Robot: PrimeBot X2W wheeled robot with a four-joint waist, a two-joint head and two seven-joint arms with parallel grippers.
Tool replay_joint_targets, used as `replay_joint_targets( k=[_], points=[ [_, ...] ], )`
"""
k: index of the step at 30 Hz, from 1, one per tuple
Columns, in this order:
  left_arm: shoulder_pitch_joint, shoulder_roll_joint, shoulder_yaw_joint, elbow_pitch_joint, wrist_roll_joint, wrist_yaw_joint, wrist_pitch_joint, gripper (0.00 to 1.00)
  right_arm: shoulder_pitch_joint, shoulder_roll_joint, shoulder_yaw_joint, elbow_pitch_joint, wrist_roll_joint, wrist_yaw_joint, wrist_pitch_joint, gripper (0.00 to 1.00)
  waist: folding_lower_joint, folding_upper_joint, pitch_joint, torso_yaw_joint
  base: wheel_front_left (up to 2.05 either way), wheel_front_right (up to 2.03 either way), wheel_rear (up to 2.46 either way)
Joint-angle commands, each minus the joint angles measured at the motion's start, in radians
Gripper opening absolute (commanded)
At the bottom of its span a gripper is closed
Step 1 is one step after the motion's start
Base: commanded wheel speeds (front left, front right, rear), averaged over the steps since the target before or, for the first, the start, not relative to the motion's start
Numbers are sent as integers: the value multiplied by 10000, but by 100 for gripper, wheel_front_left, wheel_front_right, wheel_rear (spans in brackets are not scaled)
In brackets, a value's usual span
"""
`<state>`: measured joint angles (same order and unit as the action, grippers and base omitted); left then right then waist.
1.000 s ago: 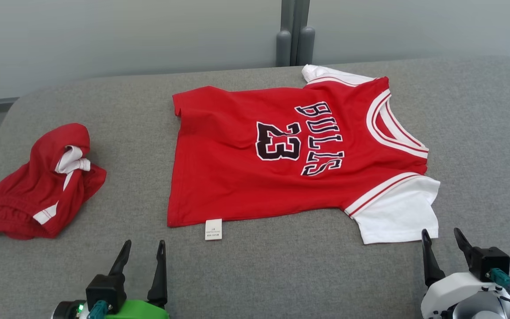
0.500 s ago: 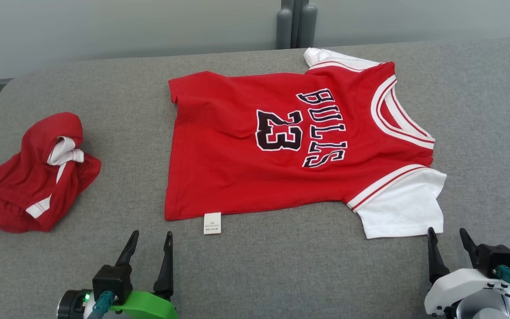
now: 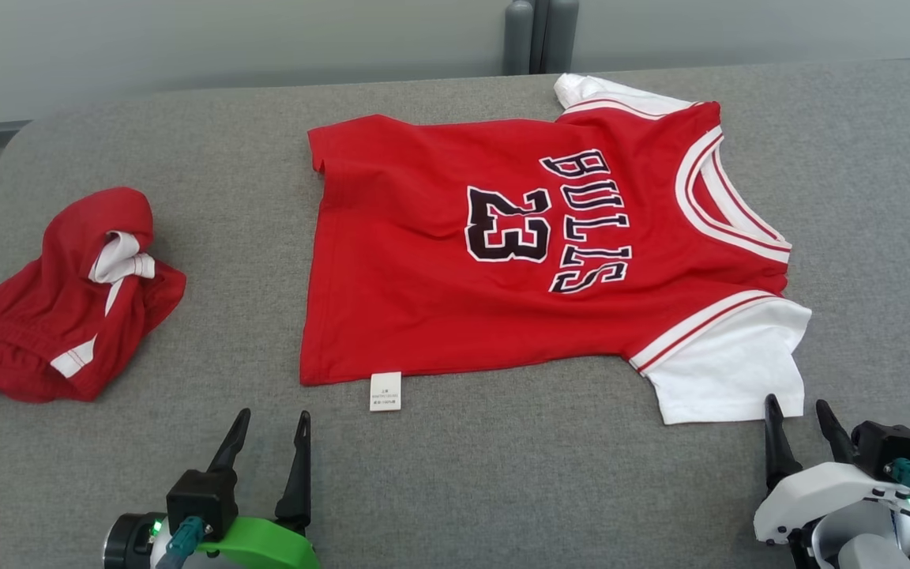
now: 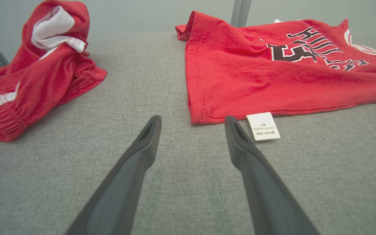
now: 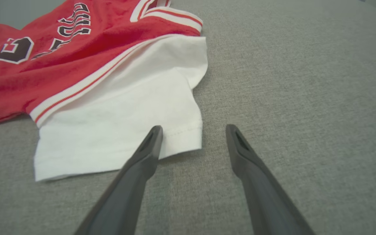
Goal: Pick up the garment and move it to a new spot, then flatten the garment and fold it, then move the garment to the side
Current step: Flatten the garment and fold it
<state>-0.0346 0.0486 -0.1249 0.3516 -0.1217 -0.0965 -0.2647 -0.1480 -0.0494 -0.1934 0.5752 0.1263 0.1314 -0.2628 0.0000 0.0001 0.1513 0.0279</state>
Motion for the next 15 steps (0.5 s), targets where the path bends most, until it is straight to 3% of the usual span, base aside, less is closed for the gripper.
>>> replay_joint_targets(
  k=[1,3,5,15],
  points=[
    [-179,43,42,-2,61,-24,6,100,-124,-33,-35,112,125,-14,-26,46,0,-1,49,72,0,0,0],
    [-190,41,73,13,92,-44,6,100,-216,-35,-72,285,177,-14,-27,17,0,-1,70,117,0,0,0],
    [-190,41,99,16,118,-60,6,100,-256,-34,-118,427,251,-14,-26,0,0,-1,75,157,0,0,0],
    [-150,41,221,-10,78,-48,6,100,15,-35,30,108,-26,-14,-26,0,0,-1,-25,-143,0,0,0]
  ],
)
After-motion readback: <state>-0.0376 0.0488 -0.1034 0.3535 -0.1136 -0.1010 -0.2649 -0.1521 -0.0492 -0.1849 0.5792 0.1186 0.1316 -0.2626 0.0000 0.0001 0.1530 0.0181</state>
